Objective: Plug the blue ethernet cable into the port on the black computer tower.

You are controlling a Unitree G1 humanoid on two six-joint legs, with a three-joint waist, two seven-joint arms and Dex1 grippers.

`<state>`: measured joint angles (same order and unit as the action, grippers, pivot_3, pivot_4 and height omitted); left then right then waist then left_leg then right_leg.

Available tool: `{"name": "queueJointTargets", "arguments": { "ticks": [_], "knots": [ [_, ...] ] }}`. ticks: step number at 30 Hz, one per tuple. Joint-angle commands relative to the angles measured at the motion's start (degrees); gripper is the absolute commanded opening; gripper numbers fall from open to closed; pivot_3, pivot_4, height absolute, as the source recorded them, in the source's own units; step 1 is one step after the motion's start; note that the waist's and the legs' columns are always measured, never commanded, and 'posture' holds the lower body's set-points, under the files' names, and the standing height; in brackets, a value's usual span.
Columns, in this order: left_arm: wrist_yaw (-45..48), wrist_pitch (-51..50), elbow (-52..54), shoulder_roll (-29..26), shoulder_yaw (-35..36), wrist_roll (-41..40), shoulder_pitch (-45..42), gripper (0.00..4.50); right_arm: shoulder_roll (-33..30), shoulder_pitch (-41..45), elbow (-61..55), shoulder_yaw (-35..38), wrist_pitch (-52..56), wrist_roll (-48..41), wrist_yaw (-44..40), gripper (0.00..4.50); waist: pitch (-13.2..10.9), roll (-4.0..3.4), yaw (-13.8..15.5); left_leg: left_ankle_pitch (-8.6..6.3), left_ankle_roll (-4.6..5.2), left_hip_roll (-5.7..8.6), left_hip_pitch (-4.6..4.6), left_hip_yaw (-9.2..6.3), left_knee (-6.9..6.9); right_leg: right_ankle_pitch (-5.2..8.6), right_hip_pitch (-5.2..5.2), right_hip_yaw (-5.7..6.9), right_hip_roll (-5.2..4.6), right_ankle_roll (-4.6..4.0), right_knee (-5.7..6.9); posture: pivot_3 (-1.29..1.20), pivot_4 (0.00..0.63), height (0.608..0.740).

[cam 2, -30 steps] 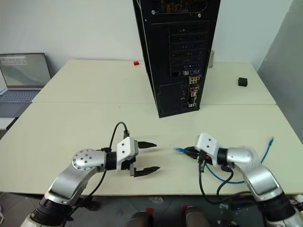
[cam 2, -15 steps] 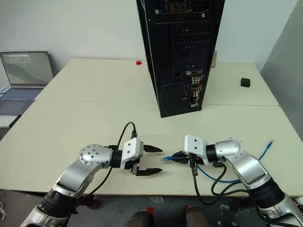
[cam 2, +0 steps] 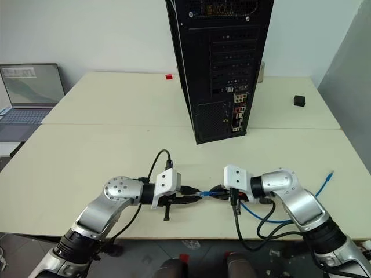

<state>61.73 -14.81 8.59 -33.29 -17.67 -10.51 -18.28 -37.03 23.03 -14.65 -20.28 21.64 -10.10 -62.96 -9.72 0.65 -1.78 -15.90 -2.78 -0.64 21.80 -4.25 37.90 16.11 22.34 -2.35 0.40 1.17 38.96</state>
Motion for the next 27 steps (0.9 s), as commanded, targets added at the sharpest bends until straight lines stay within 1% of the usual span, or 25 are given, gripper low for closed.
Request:
{"name": "queueJointTargets", "arguments": {
  "ticks": [1, 2, 4, 5, 7, 10, 12, 14, 16, 17, 19, 20, 22, 24, 27],
  "knots": [
    [-1.01, 1.0, 0.66, 0.53, 0.45, 0.28, 0.16, 0.25, 0.77, 1.21, -1.47, -0.3, -0.42, -0.37, -0.57, 0.04, 0.0, 0.0, 0.0, 0.0, 0.0, 0.0, 0.0, 0.0, 0.0, 0.0, 0.0, 0.0, 0.0, 0.0, 0.0, 0.0, 0.15, 0.74],
    [-1.13, 1.22, 0.57, 0.51, 0.54, 0.4, 0.29, 0.25, 0.73, 1.37, -1.49, -0.28, -0.15, -0.49, -0.74, 0.04, 0.0, 0.0, 0.0, 0.0, 0.0, 0.0, 0.0, 0.0, 0.0, 0.0, 0.0, 0.0, 0.0, 0.0, 0.0, 0.0, 0.15, 0.74],
    [-1.41, 2.15, 0.31, 0.43, 0.79, 0.71, 0.52, 0.25, 0.15, 1.79, -1.55, -0.41, 0.0, -0.89, -1.99, 0.74, 0.0, 0.0, 0.0, 0.0, 0.0, -0.01, 0.0, -0.02, 0.0, 0.0, 0.0, 0.0, 0.0, 0.0, 0.0, 0.0, 0.15, 0.74],
    [-1.54, 3.04, 0.17, 0.39, 0.92, 0.93, 0.62, 0.25, -0.09, 2.01, -1.45, -0.36, -0.36, -0.84, -2.35, 0.88, 0.0, 0.0, 0.0, 0.0, 0.0, -0.01, 0.0, -0.03, 0.0, 0.0, 0.0, 0.0, 0.0, 0.0, 0.0, 0.0, 0.15, 0.74],
    [-2.21, 5.17, -0.17, 0.37, 1.18, 1.61, 0.86, 0.25, -0.37, 2.61, -1.17, 0.2, -0.66, -1.06, -2.89, 1.51, 0.0, 0.0, 0.01, 0.0, 0.0, -0.01, 0.0, -0.05, 0.0, 0.0, 0.0, 0.0, 0.0, 0.0, 0.0, 0.0, 0.15, 0.74],
    [-3.46, 9.12, -0.96, 0.25, 1.53, 3.07, 1.48, 0.25, -1.57, 3.65, -1.0, 2.37, 0.25, -2.31, -3.97, 2.24, 0.0, 0.0, 0.01, 0.0, 0.0, -0.01, -0.01, -0.07, 0.0, -0.02, 0.0, -0.01, -0.01, -0.03, 0.0, 0.0, 0.15, 0.74],
    [-4.82, 14.34, -2.13, 0.09, 1.63, 5.12, 2.1, 0.25, -2.77, 3.93, -1.36, 4.96, 2.48, -4.52, -4.4, 2.78, 0.0, 0.0, 0.05, 0.0, 0.0, -0.01, -0.01, -0.08, 0.0, -0.12, 0.0, 0.0, -0.02, -0.2, 0.0, 0.0, 0.15, 0.74],
    [-6.56, 21.71, -3.48, -0.27, 1.63, 7.91, 3.07, 0.25, -3.34, 3.48, -2.22, 8.08, 6.49, -8.14, -3.87, 3.28, 0.0, 0.0, 0.1, 0.0, 0.0, -0.01, 0.0, -0.11, 0.0, -0.13, 0.0, -0.01, -0.04, -0.22, -0.01, 0.0, 0.15, 0.74],
    [-8.85, 28.91, -5.09, -0.5, 1.73, 10.79, 3.97, 0.25, -3.24, 2.82, -3.41, 11.09, 11.61, -12.41, -2.74, 3.64, 0.0, 0.0, 0.13, 0.0, 0.0, -0.01, 0.01, -0.13, 0.0, -0.13, 0.0, -0.03, -0.08, -0.23, -0.01, 0.0, 0.15, 0.74],
    [-9.43, 30.78, -5.68, -0.56, 1.78, 11.41, 4.16, 0.25, -3.2, 2.71, -3.84, 11.72, 13.0, -13.45, -2.37, 3.86, 0.0, 0.0, 0.12, 0.0, 0.0, -0.01, 0.01, -0.14, -0.01, -0.14, 0.0, -0.04, -0.1, -0.23, -0.01, 0.0, 0.15, 0.74],
    [-13.18, 40.04, -8.46, -0.96, 1.85, 15.73, 4.36, 0.25, -2.38, 1.96, -4.85, 13.66, 16.05, -15.69, -0.3, 4.31, 0.0, 0.0, 0.13, 0.0, 0.0, -0.01, 0.01, -0.16, -0.01, -0.14, 0.0, -0.03, -0.32, -0.24, -0.01, 0.0, 0.15, 0.74],
    [-15.33, 44.34, -9.87, -0.94, 2.12, 17.6, 4.57, 0.25, -1.96, 1.41, -5.41, 14.75, 18.02, -17.27, 0.71, 4.48, 0.0, 0.0, 0.13, 0.0, 0.0, -0.01, 0.01, -0.17, -0.01, -0.14, 0.0, -0.02, -0.33, -0.24, -0.01, 0.0, 0.15, 0.74],
    [-23.14, 56.01, -12.82, -1.23, 3.31, 25.22, 4.37, 0.25, -0.41, -0.21, -6.8, 16.71, 23.02, -21.54, 3.06, 4.5, 0.0, 0.0, 0.18, 0.0, 0.0, 0.01, 0.01, -0.16, -0.02, -0.14, 0.0, -0.03, -0.36, -0.24, -0.01, 0.0, 0.15, 0.74],
    [-29.36, 63.43, -14.89, -1.33, 4.45, 31.07, 3.86, 0.25, 0.98, -1.12, -7.78, 17.67, 26.29, -24.31, 5.03, 4.5, 0.0, 0.0, 0.18, 0.0, 0.0, 0.01, 0.02, -0.16, -0.03, -0.14, -0.01, -0.04, -0.38, -0.24, -0.02, 0.0, 0.15, 0.74],
    [-36.12, 68.33, -16.63, -1.02, 5.97, 36.45, 3.69, 0.25, 4.9, -2.3, -8.29, 16.79, 27.93, -25.1, 9.8, 4.5, 0.0, 0.0, 0.17, 0.0, 0.0, 0.04, 0.01, -0.17, -0.04, -0.14, -0.01, -0.03, -0.42, -0.23, -0.01, 0.0, 0.15, 0.74]
  ]
}}
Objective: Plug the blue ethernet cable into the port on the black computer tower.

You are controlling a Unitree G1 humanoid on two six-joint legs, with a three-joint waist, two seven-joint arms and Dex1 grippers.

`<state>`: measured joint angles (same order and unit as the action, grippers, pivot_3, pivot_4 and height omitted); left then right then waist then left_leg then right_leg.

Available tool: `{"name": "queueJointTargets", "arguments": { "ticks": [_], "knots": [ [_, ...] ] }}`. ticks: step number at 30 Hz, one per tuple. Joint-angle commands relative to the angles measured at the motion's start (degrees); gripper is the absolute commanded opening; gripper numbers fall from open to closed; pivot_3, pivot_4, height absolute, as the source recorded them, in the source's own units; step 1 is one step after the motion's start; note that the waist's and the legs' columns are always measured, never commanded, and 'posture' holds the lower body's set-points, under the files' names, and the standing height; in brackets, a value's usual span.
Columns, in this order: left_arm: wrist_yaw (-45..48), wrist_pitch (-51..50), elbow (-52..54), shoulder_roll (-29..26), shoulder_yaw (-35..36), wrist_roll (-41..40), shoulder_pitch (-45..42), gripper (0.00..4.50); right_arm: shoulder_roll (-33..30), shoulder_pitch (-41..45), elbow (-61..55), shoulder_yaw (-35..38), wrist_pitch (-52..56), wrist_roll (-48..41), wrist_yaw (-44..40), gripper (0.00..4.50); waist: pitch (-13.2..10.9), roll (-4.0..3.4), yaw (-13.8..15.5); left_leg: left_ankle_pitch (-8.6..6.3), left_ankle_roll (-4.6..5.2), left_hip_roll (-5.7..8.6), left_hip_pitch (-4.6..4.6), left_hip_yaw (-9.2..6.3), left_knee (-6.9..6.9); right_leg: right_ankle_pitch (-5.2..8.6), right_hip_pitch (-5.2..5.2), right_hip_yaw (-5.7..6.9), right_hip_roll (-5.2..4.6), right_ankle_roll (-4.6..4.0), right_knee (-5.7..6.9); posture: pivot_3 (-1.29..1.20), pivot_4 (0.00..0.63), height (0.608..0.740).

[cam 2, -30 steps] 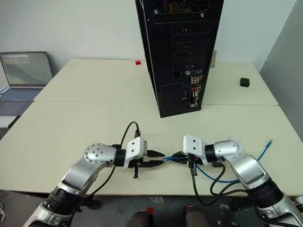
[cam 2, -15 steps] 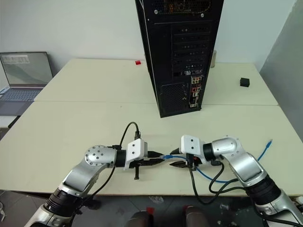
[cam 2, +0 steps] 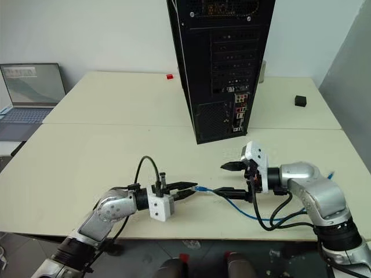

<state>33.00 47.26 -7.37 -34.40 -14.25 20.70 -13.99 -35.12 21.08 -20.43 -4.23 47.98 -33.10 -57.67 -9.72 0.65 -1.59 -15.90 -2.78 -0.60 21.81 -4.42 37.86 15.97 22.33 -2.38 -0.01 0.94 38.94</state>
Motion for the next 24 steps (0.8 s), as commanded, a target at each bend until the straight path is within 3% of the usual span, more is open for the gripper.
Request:
{"name": "queueJointTargets", "arguments": {
  "ticks": [1, 5, 16, 19, 24],
  "knots": [
    [-9.07, 7.0, -1.17, 0.16, 2.84, 6.42, -0.6, 0.25, 4.19, -0.61, -2.4, 0.24, 1.61, -1.74, 6.02, 4.5, 0.0, 0.0, -0.07, 0.0, 0.0, -0.01, 0.0, 0.0, 0.0, 0.0, 0.0, 0.01, 0.0, 0.0, 0.01, 0.0, 0.15, 0.74],
    [-13.27, 8.01, -2.39, 0.06, 2.74, 9.71, -0.57, 0.25, 7.57, -1.28, -2.33, -1.73, 0.95, -1.03, 9.21, 4.5, 0.0, -0.01, -0.07, 0.0, 0.0, 0.02, 0.02, 0.04, -0.01, 0.0, 0.0, 0.08, 0.02, 0.01, 0.02, 0.0, 0.15, 0.74],
    [-18.28, 7.93, -3.57, -0.99, 2.0, 12.64, -1.46, 0.25, 9.46, -1.09, -1.22, -3.81, 0.86, -1.62, 10.97, 4.5, 0.0, 0.0, -0.1, 0.0, 0.0, 0.03, 0.01, 0.04, -0.01, 0.0, 0.0, 0.19, 0.03, 0.02, 0.02, 0.0, 0.15, 0.74],
    [-19.0, 7.74, -3.63, -1.11, 1.87, 12.96, -1.56, 0.25, 9.6, -1.03, -1.01, -3.7, 1.1, -1.71, 11.19, 4.05, 0.0, 0.0, -0.1, 0.0, 0.0, 0.03, 0.01, 0.05, -0.01, 0.0, 0.0, 0.2, 0.04, 0.02, 0.02, 0.0, 0.15, 0.74],
    [-19.9, 7.99, -3.52, -1.34, 1.52, 13.46, -1.68, 0.25, 9.83, -1.0, -0.69, -4.32, 1.0, -1.23, 12.0, 2.86, 0.0, 0.0, -0.1, 0.0, 0.0, 0.03, 0.0, 0.05, -0.01, 0.0, 0.0, 0.19, 0.04, 0.02, 0.02, 0.0, 0.15, 0.74]
  ]
}}
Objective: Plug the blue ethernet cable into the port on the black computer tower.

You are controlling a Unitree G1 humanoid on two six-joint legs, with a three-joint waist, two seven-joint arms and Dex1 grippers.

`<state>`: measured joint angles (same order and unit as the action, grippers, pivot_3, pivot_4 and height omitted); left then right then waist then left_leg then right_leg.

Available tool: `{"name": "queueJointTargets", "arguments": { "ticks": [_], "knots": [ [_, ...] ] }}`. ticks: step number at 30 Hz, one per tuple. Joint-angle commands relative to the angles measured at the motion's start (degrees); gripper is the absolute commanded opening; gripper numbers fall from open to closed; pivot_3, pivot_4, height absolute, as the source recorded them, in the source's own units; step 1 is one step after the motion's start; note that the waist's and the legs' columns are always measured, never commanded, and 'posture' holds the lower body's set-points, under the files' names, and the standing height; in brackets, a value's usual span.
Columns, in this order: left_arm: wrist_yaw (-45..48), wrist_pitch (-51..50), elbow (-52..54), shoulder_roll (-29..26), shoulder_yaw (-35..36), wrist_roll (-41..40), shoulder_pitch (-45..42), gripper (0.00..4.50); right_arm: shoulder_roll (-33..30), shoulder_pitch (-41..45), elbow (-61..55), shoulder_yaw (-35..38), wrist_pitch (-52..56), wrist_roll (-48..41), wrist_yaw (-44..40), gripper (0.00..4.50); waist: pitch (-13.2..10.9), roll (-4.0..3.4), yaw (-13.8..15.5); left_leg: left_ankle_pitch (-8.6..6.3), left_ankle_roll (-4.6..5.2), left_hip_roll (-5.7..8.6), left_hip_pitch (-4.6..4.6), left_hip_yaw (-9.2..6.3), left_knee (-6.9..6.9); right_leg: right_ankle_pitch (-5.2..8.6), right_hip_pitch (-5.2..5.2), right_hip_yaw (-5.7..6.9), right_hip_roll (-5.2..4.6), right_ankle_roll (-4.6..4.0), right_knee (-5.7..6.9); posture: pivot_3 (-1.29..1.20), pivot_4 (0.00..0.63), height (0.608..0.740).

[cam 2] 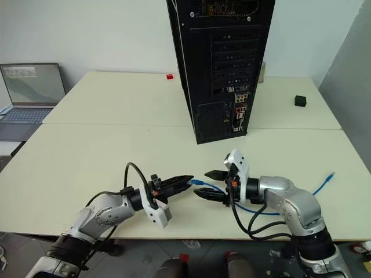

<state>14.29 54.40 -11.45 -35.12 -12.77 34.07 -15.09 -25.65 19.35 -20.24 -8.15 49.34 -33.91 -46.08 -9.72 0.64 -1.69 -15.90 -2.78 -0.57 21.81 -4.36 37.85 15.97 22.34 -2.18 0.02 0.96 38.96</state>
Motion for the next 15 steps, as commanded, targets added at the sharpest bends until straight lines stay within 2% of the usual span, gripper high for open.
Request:
{"name": "queueJointTargets", "arguments": {
  "ticks": [1, 4, 13, 15],
  "knots": [
    [-1.25, 0.85, 0.67, -0.63, -0.06, 0.05, -0.56, 0.25, 0.45, 0.73, -0.84, -0.56, -0.39, -0.36, 0.53, 2.71, 0.0, 0.0, -0.01, 0.0, 0.0, 0.0, 0.0, 0.0, 0.0, 0.0, 0.0, 0.0, 0.0, 0.0, 0.0, 0.0, 0.15, 0.74],
    [-1.7, 0.86, 0.79, -0.6, -0.23, 0.35, -0.67, 0.25, 0.7, 0.79, -0.57, -1.09, -0.67, -0.01, 0.89, 1.96, 0.0, 0.0, -0.02, 0.0, 0.0, -0.01, 0.0, 0.0, 0.0, 0.0, 0.0, 0.0, 0.0, 0.0, 0.0, 0.0, 0.15, 0.74],
    [-3.09, 1.14, 1.33, -0.61, -0.31, 1.83, -0.66, 0.25, 0.92, 1.27, -0.08, -1.36, -0.44, 0.04, 1.34, 0.09, 0.0, 0.0, -0.02, 0.0, 0.0, 0.0, 0.0, 0.0, 0.0, 0.0, 0.0, 0.0, 0.0, 0.0, 0.0, 0.0, 0.15, 0.74],
    [-3.45, 1.26, 1.3, -0.63, -0.44, 2.25, -0.69, 0.25, 0.89, 1.45, 0.14, -1.25, -0.29, 0.0, 1.3, 0.0, 0.0, 0.0, -0.02, 0.0, 0.0, 0.0, 0.0, 0.0, 0.0, 0.0, 0.0, 0.0, 0.0, 0.0, 0.0, 0.0, 0.15, 0.74]
  ]
}}
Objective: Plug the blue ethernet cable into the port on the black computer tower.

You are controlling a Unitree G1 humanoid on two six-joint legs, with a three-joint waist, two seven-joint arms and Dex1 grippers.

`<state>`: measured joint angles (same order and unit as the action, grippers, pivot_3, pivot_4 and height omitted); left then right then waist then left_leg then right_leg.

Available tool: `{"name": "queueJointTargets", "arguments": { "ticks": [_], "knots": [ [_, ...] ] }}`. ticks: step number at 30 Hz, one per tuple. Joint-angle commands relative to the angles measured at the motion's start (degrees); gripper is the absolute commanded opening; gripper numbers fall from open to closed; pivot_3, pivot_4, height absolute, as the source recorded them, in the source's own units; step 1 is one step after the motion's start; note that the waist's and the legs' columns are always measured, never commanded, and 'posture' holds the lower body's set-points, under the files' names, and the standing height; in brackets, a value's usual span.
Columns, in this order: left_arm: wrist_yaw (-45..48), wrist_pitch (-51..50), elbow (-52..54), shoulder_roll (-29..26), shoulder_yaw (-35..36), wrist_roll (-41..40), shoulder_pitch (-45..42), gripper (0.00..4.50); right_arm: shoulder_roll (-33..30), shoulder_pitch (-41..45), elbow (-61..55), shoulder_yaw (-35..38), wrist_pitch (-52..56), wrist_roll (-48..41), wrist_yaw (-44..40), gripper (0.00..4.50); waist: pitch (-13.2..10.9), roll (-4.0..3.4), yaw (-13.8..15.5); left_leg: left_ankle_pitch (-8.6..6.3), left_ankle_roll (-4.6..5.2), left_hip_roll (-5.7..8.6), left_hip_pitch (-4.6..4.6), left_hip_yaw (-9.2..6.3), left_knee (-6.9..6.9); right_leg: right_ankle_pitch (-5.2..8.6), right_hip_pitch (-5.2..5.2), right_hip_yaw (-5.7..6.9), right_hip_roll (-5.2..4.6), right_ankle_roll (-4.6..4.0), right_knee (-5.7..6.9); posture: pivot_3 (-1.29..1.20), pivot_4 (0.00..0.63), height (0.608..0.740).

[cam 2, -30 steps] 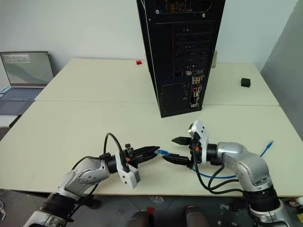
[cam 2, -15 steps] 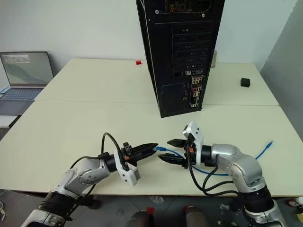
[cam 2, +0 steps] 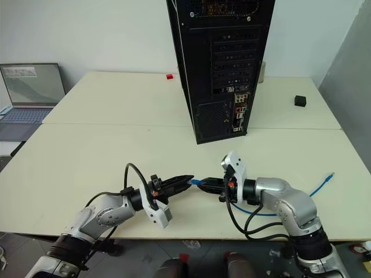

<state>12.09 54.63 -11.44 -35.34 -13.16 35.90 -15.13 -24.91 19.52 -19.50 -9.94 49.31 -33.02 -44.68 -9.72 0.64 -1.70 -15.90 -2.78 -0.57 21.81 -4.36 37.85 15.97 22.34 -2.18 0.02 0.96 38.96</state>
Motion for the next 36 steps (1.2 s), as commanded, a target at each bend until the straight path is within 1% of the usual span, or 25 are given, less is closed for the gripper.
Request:
{"name": "queueJointTargets", "arguments": {
  "ticks": [1, 5, 10, 12, 13, 18, 21, 22, 23, 25, 28, 29, 31, 33, 34, 36],
  "knots": [
    [-1.45, 1.07, 1.26, -0.44, -0.12, 0.62, -0.64, 0.25, 0.1, 1.36, -0.5, 0.55, -0.22, -0.86, -0.12, 0.0, 0.0, 0.0, 0.0, 0.0, 0.0, 0.0, 0.0, 0.0, 0.0, 0.0, 0.0, 0.0, 0.0, 0.0, 0.0, 0.0, 0.15, 0.74],
    [-2.14, 1.66, 1.07, -0.58, -0.36, 1.22, -0.61, 0.25, -0.29, 1.7, -0.03, 0.58, 0.01, -0.66, -0.22, 0.0, 0.0, 0.0, 0.0, 0.0, 0.0, 0.0, 0.0, 0.0, 0.0, 0.0, 0.0, 0.0, 0.0, 0.0, 0.0, 0.0, 0.15, 0.74],
    [-0.04, 1.36, -0.08, -0.59, -1.7, -1.98, -1.73, 0.25, -1.02, 2.07, 0.52, 0.75, 0.03, -0.42, -0.59, 0.0, 0.0, 0.0, 0.01, 0.0, 0.0, 0.01, 0.0, 0.0, 0.0, 0.0, 0.0, 0.0, 0.0, 0.0, 0.0, 0.0, 0.15, 0.74],
    [1.56, 0.69, -0.28, -0.53, -2.16, -4.53, -2.17, 0.95, -1.23, 2.27, 0.86, 1.1, -0.25, -0.13, -0.29, 0.0, 0.0, 0.0, 0.0, 0.0, 0.0, 0.01, 0.0, 0.02, 0.0, 0.0, 0.0, 0.01, 0.0, 0.0, 0.0, 0.0, 0.15, 0.74],
    [2.35, 0.37, -0.29, -0.57, -2.32, -5.72, -2.35, 1.07, -1.29, 2.37, 0.97, 1.3, -0.36, -0.06, -0.1, 0.0, 0.0, 0.0, -0.02, 0.0, 0.0, 0.0, 0.0, 0.02, 0.0, 0.0, 0.0, 0.01, 0.0, 0.0, 0.0, 0.0, 0.15, 0.74],
    [6.11, 0.29, 0.52, -1.66, -3.15, -10.69, -2.41, 1.97, -2.29, 2.51, 1.09, 2.42, -0.08, -0.54, -0.18, 0.0, 0.0, 0.0, -0.02, 0.0, 0.0, -0.01, 0.01, 0.02, 0.0, 0.0, 0.0, 0.0, 0.0, 0.0, 0.0, 0.0, 0.15, 0.74],
    [7.45, 0.29, 1.24, -2.1, -2.84, -12.52, -2.14, 2.67, -3.01, 2.44, 1.04, 3.12, 0.19, -0.76, -0.24, 0.0, 0.0, 0.0, -0.01, 0.0, 0.0, 0.0, 0.0, 0.02, 0.0, 0.0, 0.0, 0.0, 0.0, 0.0, 0.0, 0.0, 0.15, 0.74],
    [7.68, 0.36, 1.32, -2.23, -2.71, -12.9, -2.12, 2.77, -3.19, 2.43, 1.05, 3.35, 0.25, -0.8, -0.26, 0.0, 0.0, 0.0, 0.0, 0.0, 0.0, 0.0, 0.0, 0.02, 0.0, 0.0, 0.0, 0.01, 0.0, 0.0, 0.0, 0.0, 0.15, 0.74],
    [7.98, 0.07, 1.52, -2.24, -2.4, -14.02, -2.01, 3.0, -3.6, 2.35, 0.92, 3.98, 0.35, -0.89, -0.21, 0.0, 0.0, 0.0, 0.0, 0.0, 0.0, 0.0, 0.01, 0.02, 0.0, 0.0, 0.0, 0.0, 0.0, 0.0, 0.0, 0.0, 0.15, 0.74],
    [9.08, -6.89, 4.34, 0.06, -0.88, -20.77, -0.61, 3.4, -4.43, 2.34, 0.92, 7.01, -0.29, -0.78, 0.96, 0.0, 0.0, -0.01, 0.0, 0.0, 0.0, 0.0, 0.01, 0.02, 0.0, 0.0, 0.0, 0.0, 0.0, 0.0, 0.0, 0.0, 0.15, 0.74],
    [10.85, -13.88, 8.45, 2.25, -0.43, -26.49, 0.55, 4.08, -4.48, 3.3, 1.76, 10.03, -2.72, 1.18, 4.1, 0.0, 0.0, 0.0, 0.0, 0.0, 0.0, 0.0, 0.02, -0.01, 0.01, 0.0, 0.0, 0.0, -0.01, 0.0, 0.0, 0.0, 0.15, 0.74],
    [11.99, -17.41, 10.37, 3.13, -0.67, -28.86, 1.02, 4.2, -4.29, 3.65, 1.96, 10.86, -3.91, 2.03, 5.27, 0.0, 0.0, 0.0, 0.0, 0.0, 0.0, 0.01, 0.03, 0.0, 0.01, 0.0, 0.0, 0.0, 0.0, 0.0, 0.0, 0.0, 0.15, 0.74],
    [14.33, -29.18, 14.9, 5.78, -1.26, -35.72, 1.53, 4.2, -3.58, 4.55, 1.93, 12.09, -6.23, 4.11, 8.46, 0.0, 0.0, -0.01, -0.11, 0.0, 0.0, -0.01, 0.02, 0.03, 0.0, 0.0, 0.01, -0.02, 0.02, 0.0, 0.0, 0.0, 0.15, 0.74],
    [15.73, -44.05, 19.1, 8.31, -1.39, -43.01, 1.38, 4.2, -2.95, 5.41, 1.9, 12.16, -8.16, 7.05, 12.05, 0.0, -0.01, 0.0, -0.13, 0.0, 0.0, 0.0, 0.04, 0.04, 0.01, 0.0, 0.01, -0.02, 0.02, 0.0, 0.02, 0.0, 0.15, 0.74],
    [15.27, -51.33, 20.85, 9.7, -0.79, -46.79, 0.89, 4.2, -2.38, 5.9, 1.99, 12.19, -8.78, 8.42, 14.06, 0.0, -0.01, 0.0, -0.15, 0.0, 0.0, 0.0, 0.05, 0.05, 0.02, 0.0, 0.0, -0.02, 0.05, 0.01, 0.02, 0.0, 0.15, 0.74],
    [14.2, -62.4, 23.48, 12.13, 0.55, -51.79, -1.1, 4.2, -1.15, 6.71, 2.11, 12.35, -9.69, 11.04, 18.17, 0.0, -0.01, 0.0, -0.17, 0.0, 0.0, 0.0, 0.05, 0.05, 0.02, 0.01, 0.0, -0.04, 0.24, 0.02, 0.02, 0.0, 0.15, 0.74]
  ]
}}
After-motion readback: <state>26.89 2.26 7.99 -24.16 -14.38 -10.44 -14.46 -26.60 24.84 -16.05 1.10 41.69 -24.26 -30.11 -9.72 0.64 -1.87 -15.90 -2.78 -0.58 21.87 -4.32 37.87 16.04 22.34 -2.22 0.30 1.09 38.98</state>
